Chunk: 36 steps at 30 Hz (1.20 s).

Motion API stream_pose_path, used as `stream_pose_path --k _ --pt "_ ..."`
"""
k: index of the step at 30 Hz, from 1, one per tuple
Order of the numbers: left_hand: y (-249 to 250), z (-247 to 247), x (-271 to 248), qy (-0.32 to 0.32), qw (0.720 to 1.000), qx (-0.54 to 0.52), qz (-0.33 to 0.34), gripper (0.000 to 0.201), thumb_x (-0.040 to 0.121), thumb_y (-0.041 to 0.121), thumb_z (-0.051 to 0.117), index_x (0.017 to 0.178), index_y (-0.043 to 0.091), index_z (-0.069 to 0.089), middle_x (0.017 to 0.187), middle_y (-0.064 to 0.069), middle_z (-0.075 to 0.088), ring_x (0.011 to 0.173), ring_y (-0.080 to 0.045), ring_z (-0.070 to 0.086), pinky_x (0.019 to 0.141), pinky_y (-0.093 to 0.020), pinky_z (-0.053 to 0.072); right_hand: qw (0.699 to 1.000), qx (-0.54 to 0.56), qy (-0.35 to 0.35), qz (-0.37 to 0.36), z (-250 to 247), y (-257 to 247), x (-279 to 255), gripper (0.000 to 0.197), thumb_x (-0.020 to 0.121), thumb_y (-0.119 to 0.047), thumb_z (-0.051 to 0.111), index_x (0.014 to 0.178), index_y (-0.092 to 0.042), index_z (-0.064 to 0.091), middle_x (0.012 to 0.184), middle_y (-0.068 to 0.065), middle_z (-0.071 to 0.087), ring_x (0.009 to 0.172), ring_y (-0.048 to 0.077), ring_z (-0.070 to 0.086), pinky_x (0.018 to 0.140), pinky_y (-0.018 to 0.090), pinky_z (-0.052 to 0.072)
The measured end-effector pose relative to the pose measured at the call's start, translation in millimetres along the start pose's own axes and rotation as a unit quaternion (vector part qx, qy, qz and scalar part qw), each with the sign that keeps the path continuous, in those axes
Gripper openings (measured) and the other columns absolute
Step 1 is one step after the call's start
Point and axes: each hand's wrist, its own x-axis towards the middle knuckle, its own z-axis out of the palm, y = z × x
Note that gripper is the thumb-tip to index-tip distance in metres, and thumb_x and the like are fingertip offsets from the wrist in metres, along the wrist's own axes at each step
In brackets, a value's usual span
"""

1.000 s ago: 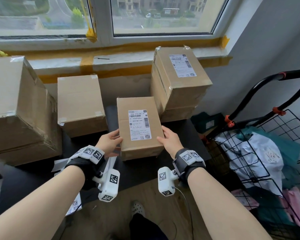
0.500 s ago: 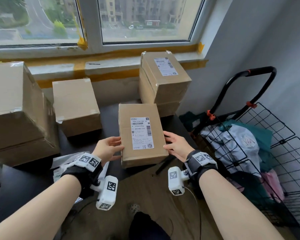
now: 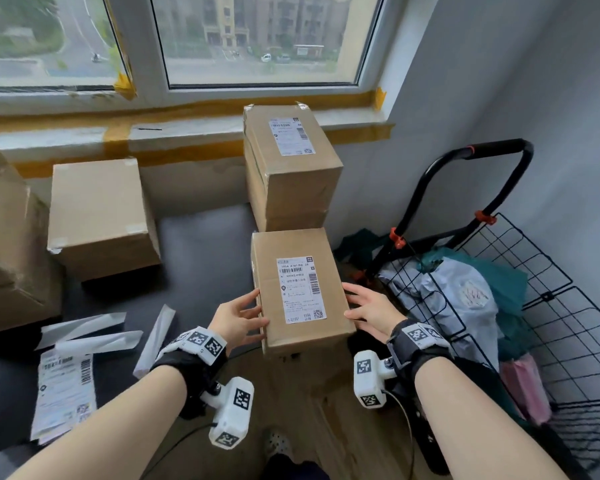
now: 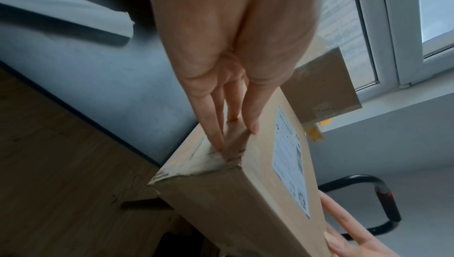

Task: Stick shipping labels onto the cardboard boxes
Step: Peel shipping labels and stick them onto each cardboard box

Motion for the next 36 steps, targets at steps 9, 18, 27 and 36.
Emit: stream_pose_path --k 9,18,27,36 --pt "6 50 39 0.052 0.999 -0.002 0.005 0.068 0.082 -0.009 0.063 0.139 0.023 0.043 0.118 -0.012 0.066 0.109 -0.026 0.063 0.087 -0.042 0.054 1.000 -0.014 -0.027 0.002 -54 -18 52 0.062 0.085 0.024 0.039 0.137 -0.009 0.044 0.127 0.012 0.054 0.111 0.023 0.052 0.077 0.026 0.049" --pt "15 69 46 0.114 0.989 0.084 0.033 0.062 0.084 -0.004 0.062 0.139 0.017 0.043 0.119 -0.011 0.064 0.100 -0.020 0.062 0.077 -0.030 0.054 0.996 -0.091 -0.010 -0.022 -68 -19 72 0.061 0.083 0.020 0.047 0.137 -0.009 0.047 0.134 0.011 0.054 0.125 0.026 0.051 0.098 0.035 0.047" --pt "47 37 25 0.191 0.821 0.531 0.085 0.043 0.095 0.029 0.045 0.137 0.020 0.041 0.132 -0.008 0.056 0.121 -0.027 0.052 0.098 -0.035 0.042 0.874 -0.460 0.082 -0.134 -17 -57 44 0.042 0.095 -0.028 0.048 0.136 -0.018 0.048 0.143 0.002 0.047 0.130 0.024 0.045 0.108 0.035 0.037" --pt "72 -69 -23 0.215 0.718 0.649 0.129 0.033 0.096 0.027 0.038 0.125 0.015 0.048 0.130 -0.007 0.054 0.120 -0.028 0.050 0.094 -0.039 0.044 0.808 -0.555 0.031 -0.195 101 -77 29 0.039 0.098 -0.028 0.038 0.132 -0.013 0.050 0.142 0.008 0.047 0.132 0.026 0.040 0.109 0.039 0.033"
